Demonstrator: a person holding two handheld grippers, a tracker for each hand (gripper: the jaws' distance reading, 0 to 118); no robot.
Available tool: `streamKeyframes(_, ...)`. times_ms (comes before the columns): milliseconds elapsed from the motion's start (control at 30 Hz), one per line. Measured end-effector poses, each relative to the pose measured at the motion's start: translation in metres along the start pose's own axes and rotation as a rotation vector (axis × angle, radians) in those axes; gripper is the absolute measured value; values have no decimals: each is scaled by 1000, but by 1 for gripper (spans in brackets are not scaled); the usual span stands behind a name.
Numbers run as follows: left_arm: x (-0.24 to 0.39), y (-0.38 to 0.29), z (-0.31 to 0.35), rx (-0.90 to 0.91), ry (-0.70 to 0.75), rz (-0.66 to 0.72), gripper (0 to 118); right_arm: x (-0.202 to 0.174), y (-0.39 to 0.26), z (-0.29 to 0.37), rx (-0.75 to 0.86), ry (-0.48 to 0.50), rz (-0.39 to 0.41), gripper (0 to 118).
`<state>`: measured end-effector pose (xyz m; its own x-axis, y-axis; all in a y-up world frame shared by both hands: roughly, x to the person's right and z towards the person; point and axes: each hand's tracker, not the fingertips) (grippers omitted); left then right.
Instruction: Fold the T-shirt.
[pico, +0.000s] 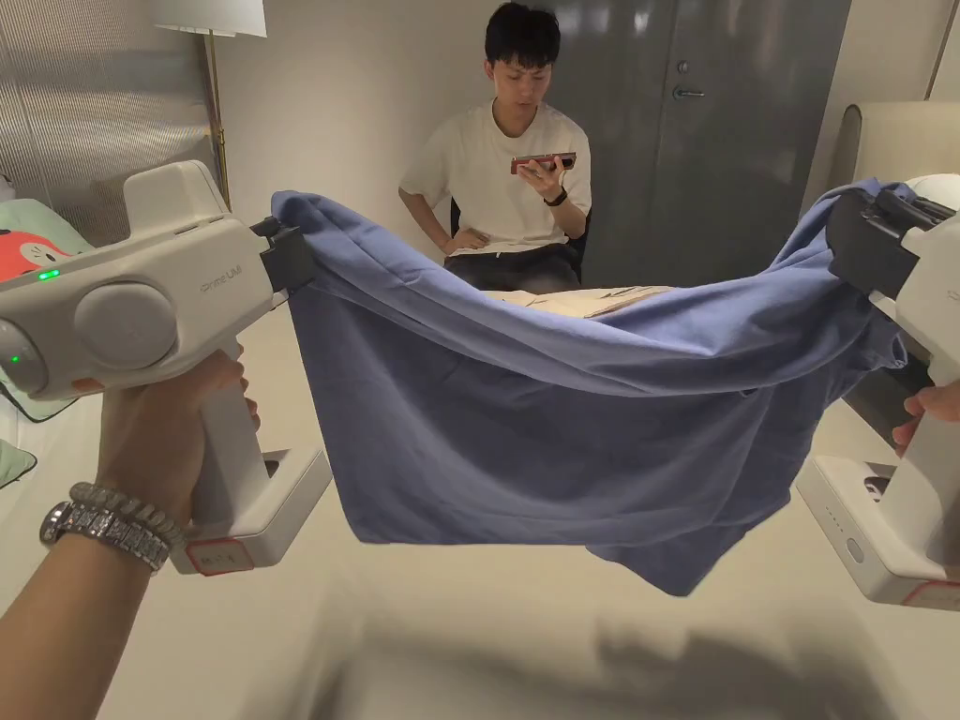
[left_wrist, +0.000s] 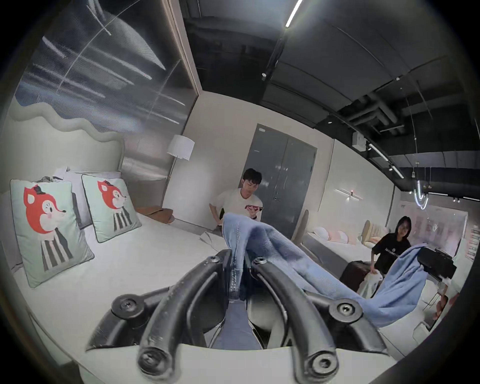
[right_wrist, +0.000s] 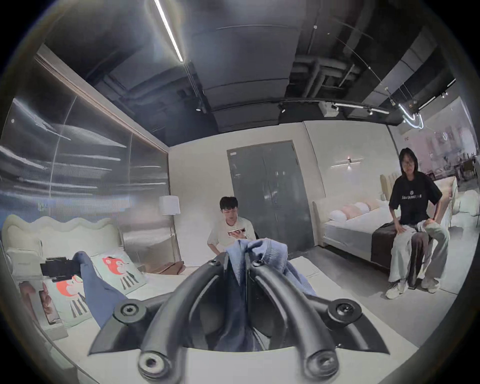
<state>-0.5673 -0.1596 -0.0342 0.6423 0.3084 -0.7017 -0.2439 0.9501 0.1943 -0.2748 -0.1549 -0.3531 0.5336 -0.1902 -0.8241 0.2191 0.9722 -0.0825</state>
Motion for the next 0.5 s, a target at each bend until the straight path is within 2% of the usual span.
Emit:
streamKeyframes(233,-12,-25,-35,-48,47,18,6,2,-37,-36,-62,-5,9,9)
streamKeyframes(500,-24,-70,-2,-140,92,-20,6,-2,-88,0,-193,-24,29,9)
